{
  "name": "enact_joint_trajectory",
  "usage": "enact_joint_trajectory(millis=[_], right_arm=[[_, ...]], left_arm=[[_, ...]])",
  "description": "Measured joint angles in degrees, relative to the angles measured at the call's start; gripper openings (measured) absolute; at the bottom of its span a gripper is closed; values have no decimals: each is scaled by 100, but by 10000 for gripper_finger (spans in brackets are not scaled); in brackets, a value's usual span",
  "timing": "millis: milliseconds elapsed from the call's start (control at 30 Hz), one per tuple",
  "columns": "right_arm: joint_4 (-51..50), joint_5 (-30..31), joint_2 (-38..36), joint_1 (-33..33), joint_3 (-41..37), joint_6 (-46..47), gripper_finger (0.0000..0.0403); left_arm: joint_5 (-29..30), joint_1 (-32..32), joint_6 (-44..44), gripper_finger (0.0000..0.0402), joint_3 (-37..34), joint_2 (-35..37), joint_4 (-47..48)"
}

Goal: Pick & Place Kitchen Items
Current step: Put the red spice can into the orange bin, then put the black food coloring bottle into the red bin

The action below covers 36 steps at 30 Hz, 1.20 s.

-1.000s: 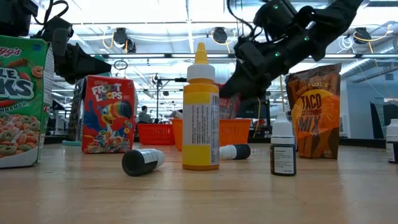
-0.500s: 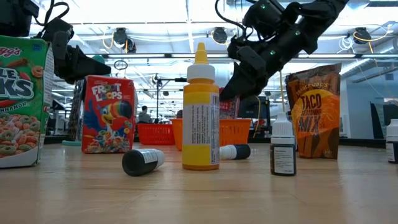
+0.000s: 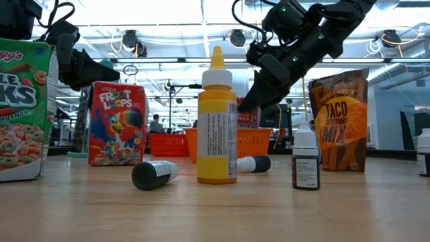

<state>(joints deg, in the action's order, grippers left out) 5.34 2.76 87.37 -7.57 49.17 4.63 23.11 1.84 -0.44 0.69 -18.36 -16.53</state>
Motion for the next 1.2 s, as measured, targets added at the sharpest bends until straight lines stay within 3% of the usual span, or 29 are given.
enact_joint_trajectory(millis=[400, 1033, 1200], right_arm=[[83, 12, 0, 0, 0, -107, 255], [729, -2, -8, 286, -2, -288, 254], [401, 20, -475, 427, 0, -387, 254]], left_arm=[[0, -1, -1, 51, 0, 1, 0], [-221, -1, -95, 51, 0, -1, -37], [-205, -1, -92, 51, 0, -1, -46]])
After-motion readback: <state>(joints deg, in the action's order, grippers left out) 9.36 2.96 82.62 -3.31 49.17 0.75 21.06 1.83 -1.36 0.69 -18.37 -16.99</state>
